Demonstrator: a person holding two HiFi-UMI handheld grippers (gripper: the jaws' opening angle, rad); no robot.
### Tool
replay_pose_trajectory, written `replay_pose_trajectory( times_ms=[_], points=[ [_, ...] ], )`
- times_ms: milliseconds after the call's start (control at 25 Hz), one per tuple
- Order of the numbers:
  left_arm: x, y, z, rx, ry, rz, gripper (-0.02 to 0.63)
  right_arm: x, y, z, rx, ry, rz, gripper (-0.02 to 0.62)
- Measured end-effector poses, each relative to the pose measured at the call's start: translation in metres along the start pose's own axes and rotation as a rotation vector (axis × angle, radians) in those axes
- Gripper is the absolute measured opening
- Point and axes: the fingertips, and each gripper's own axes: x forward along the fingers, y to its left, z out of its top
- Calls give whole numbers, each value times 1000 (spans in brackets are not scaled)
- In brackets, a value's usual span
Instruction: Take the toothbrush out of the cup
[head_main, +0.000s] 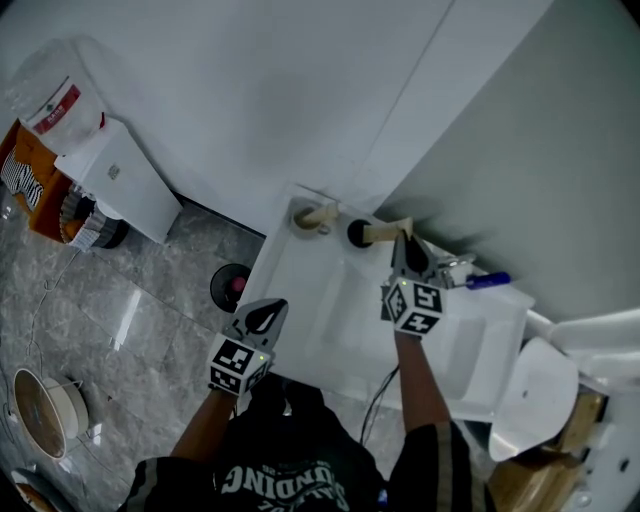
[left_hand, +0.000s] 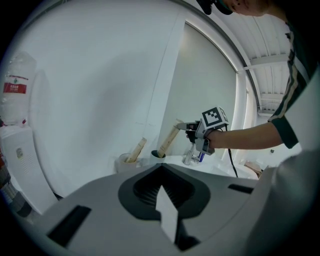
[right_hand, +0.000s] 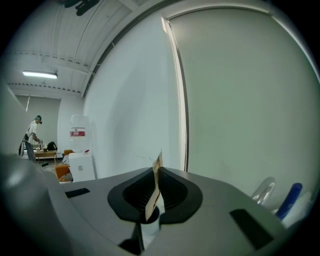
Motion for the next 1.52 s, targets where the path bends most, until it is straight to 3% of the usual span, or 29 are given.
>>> replay_pose_trajectory(
  times_ms=[280, 640, 1240, 1520],
  points=[
    [-5, 2, 6, 10, -19, 16, -2, -28, 13, 24, -9, -45, 80, 10],
    [-12, 1, -1, 0, -18, 40, -2, -37, 57, 8, 2, -13, 267, 3],
    [-58, 35, -34, -98, 9, 187, -2, -37, 178, -80, 79, 265, 719, 3],
    [-77, 48, -50, -134, 16, 254, -2, -47, 233, -116, 225, 454, 962, 3]
  ],
)
